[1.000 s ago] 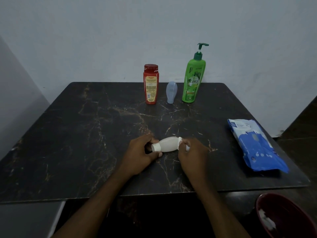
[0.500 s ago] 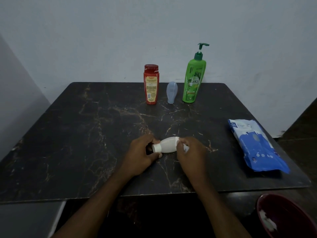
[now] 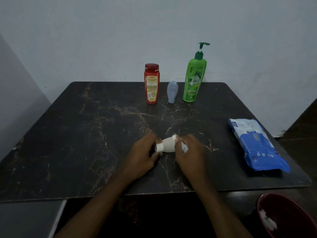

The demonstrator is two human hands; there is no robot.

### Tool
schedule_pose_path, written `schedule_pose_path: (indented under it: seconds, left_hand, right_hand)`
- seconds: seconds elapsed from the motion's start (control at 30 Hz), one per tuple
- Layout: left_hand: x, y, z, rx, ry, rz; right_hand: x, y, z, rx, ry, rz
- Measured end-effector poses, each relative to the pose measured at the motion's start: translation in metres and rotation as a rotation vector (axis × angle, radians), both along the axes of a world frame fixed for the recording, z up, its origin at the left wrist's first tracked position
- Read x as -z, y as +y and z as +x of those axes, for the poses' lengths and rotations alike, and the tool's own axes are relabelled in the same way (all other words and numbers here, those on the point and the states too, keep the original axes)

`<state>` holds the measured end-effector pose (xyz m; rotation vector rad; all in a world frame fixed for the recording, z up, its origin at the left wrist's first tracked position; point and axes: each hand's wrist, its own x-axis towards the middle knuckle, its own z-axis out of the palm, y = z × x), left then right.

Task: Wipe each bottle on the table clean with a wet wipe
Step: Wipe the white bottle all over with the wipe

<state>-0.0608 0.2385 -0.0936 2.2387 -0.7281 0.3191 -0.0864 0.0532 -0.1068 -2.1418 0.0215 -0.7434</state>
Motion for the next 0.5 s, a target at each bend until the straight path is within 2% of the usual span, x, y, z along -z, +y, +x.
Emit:
schedule_pose_path:
  seconds: [0.07, 0.13, 0.37, 0.5]
  left_hand:
    - [0.000, 0.000, 0.000, -0.014, 0.002, 0.003]
    - [-0.001, -0.001, 0.000, 0.002, -0.032, 0.011]
    - [-0.002, -0.005, -0.003, 0.047, -0.097, 0.054]
    - [-0.002, -0.006, -0.005, 0.043, -0.115, 0.059]
  right_hand:
    - [-0.002, -0.005, 0.003, 0.124, 0.065, 0.068]
    - [-0.003, -0.005, 0.002, 0.128, 0.044, 0.067]
    - [-0.004, 0.009, -0.004, -0.262, -0.085, -0.147]
    - [-0.006, 0.013, -0.009, -0.229, -0.083, -0.353]
